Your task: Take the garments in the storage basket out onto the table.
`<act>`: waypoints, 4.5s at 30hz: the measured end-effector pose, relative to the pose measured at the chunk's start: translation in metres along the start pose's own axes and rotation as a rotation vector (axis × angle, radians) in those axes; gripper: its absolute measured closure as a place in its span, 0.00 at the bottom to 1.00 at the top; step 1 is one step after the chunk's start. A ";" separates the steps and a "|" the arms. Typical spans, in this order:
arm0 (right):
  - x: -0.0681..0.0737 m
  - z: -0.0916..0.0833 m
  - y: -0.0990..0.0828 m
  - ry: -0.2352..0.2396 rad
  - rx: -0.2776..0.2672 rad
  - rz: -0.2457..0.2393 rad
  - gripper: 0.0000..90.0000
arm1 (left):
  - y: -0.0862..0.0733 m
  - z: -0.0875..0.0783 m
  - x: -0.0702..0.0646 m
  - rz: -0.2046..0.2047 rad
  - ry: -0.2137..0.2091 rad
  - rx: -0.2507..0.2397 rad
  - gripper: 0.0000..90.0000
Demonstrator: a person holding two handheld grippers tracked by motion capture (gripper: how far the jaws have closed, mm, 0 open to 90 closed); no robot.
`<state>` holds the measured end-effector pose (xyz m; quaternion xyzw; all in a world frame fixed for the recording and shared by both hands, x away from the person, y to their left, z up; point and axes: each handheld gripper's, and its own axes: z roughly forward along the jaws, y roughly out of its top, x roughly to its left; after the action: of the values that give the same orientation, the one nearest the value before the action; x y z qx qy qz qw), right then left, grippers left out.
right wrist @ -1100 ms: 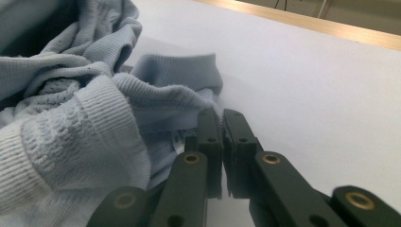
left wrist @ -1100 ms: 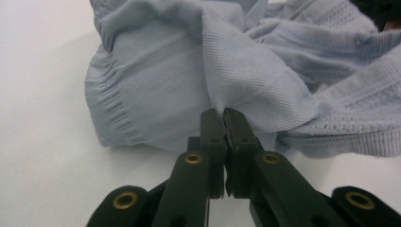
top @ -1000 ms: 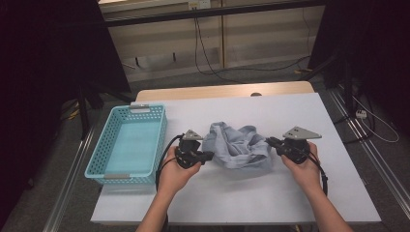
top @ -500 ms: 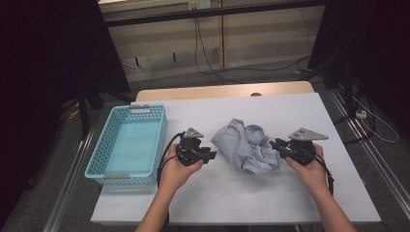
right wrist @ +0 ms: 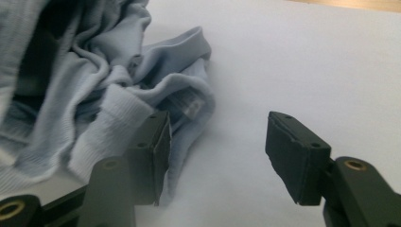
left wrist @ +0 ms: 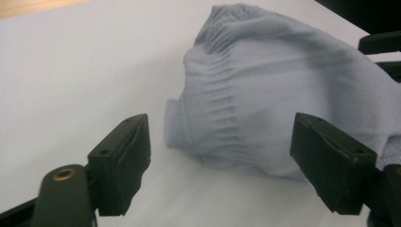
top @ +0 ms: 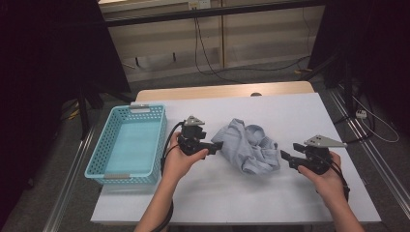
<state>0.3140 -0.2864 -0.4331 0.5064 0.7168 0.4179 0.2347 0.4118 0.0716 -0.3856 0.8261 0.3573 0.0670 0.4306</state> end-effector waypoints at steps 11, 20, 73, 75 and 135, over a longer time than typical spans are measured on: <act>0.008 -0.017 -0.001 0.041 -0.005 0.004 0.43 | -0.006 0.035 -0.006 0.004 -0.049 0.053 0.40; 0.026 -0.018 0.009 0.105 -0.015 0.006 0.44 | -0.009 0.028 -0.005 0.023 -0.014 0.090 0.81; 0.026 0.035 0.015 0.092 0.035 0.040 0.42 | -0.032 -0.001 0.004 -0.030 -0.043 0.179 0.95; 0.026 0.028 0.014 0.102 0.028 0.048 0.41 | -0.031 -0.003 0.005 -0.029 -0.036 0.169 0.94; 0.038 -0.004 -0.019 0.166 0.135 0.034 0.94 | 0.011 0.032 -0.003 -0.049 -0.118 0.051 0.80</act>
<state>0.2868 -0.2553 -0.4435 0.4970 0.7516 0.4130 0.1326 0.4288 0.0444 -0.3969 0.8303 0.3530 -0.0017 0.4313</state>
